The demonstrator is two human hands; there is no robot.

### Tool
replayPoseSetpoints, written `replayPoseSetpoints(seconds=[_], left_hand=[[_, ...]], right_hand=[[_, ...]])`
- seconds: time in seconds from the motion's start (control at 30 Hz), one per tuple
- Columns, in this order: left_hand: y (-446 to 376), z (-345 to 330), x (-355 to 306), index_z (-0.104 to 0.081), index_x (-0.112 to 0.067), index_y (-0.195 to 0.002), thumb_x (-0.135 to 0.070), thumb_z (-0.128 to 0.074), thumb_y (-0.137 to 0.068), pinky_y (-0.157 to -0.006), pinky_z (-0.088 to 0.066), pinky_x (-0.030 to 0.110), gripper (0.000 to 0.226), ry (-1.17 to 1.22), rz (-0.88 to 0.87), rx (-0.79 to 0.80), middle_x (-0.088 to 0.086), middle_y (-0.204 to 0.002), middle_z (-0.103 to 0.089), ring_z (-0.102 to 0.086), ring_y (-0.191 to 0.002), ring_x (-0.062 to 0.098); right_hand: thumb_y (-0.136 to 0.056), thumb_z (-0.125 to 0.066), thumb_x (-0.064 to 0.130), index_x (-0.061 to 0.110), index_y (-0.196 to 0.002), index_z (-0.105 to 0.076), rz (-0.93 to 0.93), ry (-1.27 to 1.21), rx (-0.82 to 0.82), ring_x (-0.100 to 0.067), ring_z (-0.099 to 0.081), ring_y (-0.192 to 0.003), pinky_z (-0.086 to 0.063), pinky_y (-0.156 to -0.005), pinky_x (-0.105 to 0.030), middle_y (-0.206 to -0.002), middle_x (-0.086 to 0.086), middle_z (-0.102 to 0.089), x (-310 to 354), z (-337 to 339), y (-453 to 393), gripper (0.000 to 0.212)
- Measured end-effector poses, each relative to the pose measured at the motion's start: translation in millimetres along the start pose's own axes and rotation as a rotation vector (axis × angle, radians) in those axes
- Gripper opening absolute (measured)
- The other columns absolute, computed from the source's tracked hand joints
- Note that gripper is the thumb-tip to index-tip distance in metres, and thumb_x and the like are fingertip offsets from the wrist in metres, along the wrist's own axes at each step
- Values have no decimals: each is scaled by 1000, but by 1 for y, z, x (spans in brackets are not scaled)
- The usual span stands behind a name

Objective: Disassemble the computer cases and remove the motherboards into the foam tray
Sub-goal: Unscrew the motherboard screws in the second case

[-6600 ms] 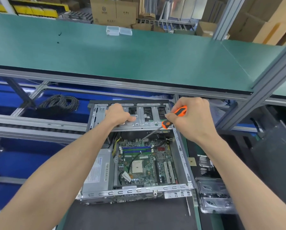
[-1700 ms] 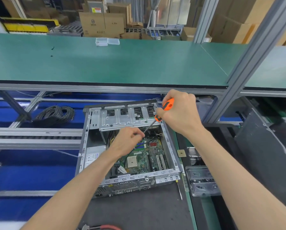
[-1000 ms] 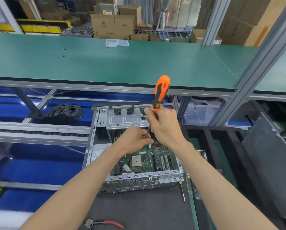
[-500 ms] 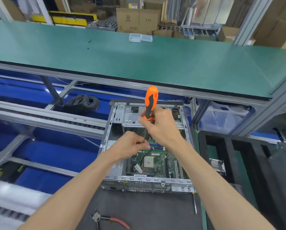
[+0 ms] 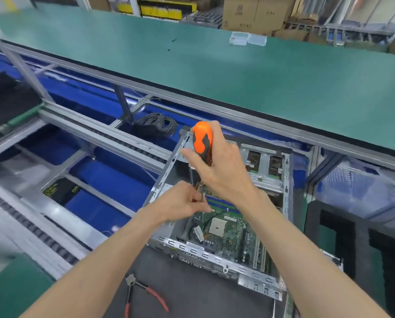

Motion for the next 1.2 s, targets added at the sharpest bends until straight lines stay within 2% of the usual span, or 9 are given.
replayPoseSetpoints(seconds=[0.1,0.2,0.4,0.57,0.63,0.8,0.93,1.03,1.2], left_hand=[[2,0,4,-72,-4,-72,-49,-75,-81,-62,-51,47,47,-26,50,-42,15,-84,-74,-61,-70,38],[4,1,6,-77,-20,-69,-45,-76,-83,-51,-41,38,29,-9,46,-86,-13,-53,-62,-42,-45,15],[9,9,-8,-69,-50,-59,-63,-68,-73,-57,-48,45,20,47,-13,-184,19,-67,-66,-57,-57,31],[15,11,-3,-80,-19,-75,-59,-74,-76,-51,-44,36,41,-7,-15,-132,-7,-57,-66,-51,-48,21],[18,8,6,-79,-10,-81,-48,-77,-81,-61,-53,40,38,-54,10,-109,-10,-65,-71,-62,-59,19],[24,7,15,-77,-19,-91,-49,-81,-76,-75,-56,52,33,37,43,-139,24,-81,-71,-67,-79,43],[28,15,10,-77,-28,-75,-44,-79,-79,-48,-34,29,16,54,11,-166,3,-43,-46,-36,-42,11],[29,18,8,-76,-32,-70,-44,-79,-78,-47,-28,33,15,91,3,-183,-6,-39,-33,-28,-40,9],[36,14,12,-73,-42,-72,-45,-79,-77,-50,-43,38,9,42,-4,-152,12,-53,-61,-46,-47,25]], right_hand=[[-96,-61,41,27,-106,-35,14,-55,25,-19,-41,-50,-32,-47,-23,-58,4,-38,-4,0,-6,31],[-96,-62,39,18,-114,-41,4,-117,34,-17,-41,-50,-33,-48,-21,-60,2,-41,-10,1,-10,35],[-96,-63,31,13,-118,-43,67,-250,-29,-18,-40,-50,-31,-47,-19,-63,-7,-44,-5,6,-23,35],[-96,-64,28,18,-107,-40,57,-330,-3,-16,-38,-50,-29,-49,-15,-64,-7,-41,-8,-7,-26,29],[-96,-64,30,24,-106,-36,54,-336,64,-16,-38,-50,-30,-48,-15,-63,-7,-41,-10,-18,-20,30],[-97,-63,32,26,-108,-36,54,-367,119,-17,-41,-50,-32,-48,-15,-66,-7,-41,-9,-32,-14,30],[-97,-64,28,15,-107,-40,65,-421,47,-17,-38,-50,-31,-48,-17,-64,-7,-41,-7,-26,-20,29],[-97,-64,24,10,-106,-41,61,-433,22,-17,-38,-50,-32,-48,-17,-64,-7,-42,-5,-24,-26,28],[-98,-63,28,14,-106,-39,63,-419,91,-16,-37,-49,-32,-47,-20,-62,-7,-40,-4,-33,-20,29]])
Point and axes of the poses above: each hand's wrist, its own y-axis away from the middle knuckle, its own z-axis out of the back of the hand, x = y × z, the point moved 3 cm from there along -y, towards the middle knuckle
